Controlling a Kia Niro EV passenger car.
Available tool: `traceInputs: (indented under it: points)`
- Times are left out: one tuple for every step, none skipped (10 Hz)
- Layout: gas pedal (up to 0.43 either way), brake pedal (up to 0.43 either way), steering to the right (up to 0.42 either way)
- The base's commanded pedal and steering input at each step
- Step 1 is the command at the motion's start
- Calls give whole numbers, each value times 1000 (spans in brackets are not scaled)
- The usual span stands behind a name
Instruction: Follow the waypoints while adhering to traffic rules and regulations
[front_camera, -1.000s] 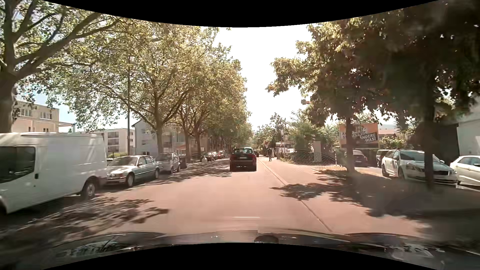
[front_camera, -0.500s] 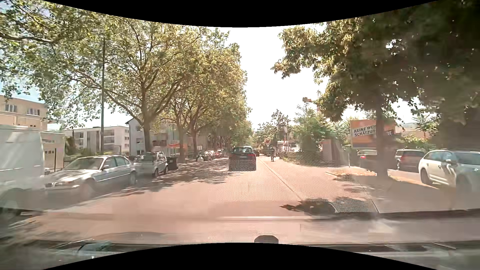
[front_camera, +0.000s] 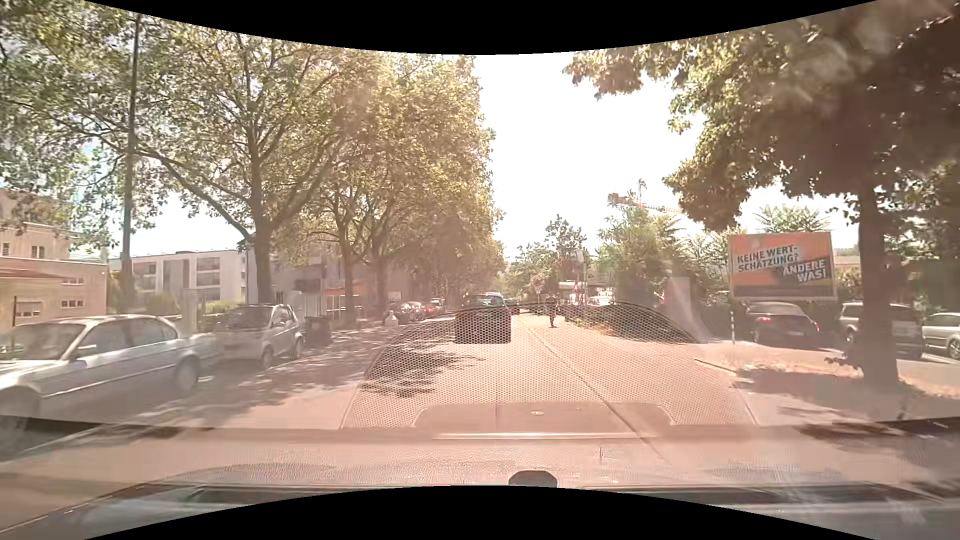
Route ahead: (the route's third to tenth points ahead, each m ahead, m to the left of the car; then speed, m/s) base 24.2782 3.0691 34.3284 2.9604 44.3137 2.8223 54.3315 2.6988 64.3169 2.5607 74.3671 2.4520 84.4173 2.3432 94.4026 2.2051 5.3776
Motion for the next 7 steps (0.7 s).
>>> traceInputs:
  points:
    - [20,0,1]
    - [20,0,1]
    - [39,0,1]
    - [47,0,1]
    - [47,0,1]
    - [47,0,1]
    - [47,0,1]
